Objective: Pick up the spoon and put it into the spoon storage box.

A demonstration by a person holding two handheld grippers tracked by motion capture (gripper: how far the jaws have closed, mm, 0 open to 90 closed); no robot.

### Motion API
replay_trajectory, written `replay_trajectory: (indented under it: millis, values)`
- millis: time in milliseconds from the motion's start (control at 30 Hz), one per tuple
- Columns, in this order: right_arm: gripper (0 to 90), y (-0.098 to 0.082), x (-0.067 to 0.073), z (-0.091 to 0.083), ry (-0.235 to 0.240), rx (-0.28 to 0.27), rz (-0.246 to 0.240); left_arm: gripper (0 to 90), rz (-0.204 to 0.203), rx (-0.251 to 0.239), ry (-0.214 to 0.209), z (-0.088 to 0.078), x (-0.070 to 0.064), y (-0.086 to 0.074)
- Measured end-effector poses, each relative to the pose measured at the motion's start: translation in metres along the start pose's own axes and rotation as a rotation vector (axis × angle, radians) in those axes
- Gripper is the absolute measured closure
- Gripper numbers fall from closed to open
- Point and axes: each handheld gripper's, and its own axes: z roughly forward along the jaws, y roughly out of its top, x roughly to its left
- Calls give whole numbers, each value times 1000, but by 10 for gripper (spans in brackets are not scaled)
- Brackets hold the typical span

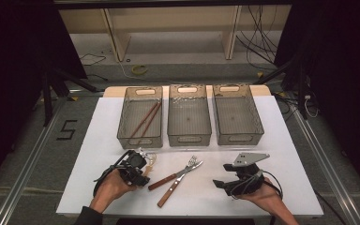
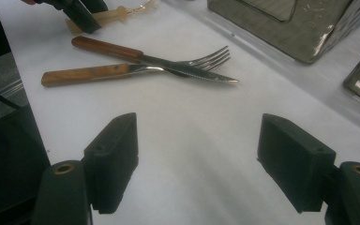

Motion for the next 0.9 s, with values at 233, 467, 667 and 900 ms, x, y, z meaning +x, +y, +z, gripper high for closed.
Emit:
replay_trajectory:
  millis: [233,467,667,900]
  values:
    - [302,0,0,0,-1,0,-1,672,5,5,-11,0,0,1]
    - [303,0,0,0,-1,3,-3,746,20,-4,-20,-1,0,0]
    - [302,0,0,-1,-2,-1,1,752,25,-31,-29,-2,3,0]
    - [302,0,-1,-1,-3,-4,3,752,21,-100,-57,-19,8,2]
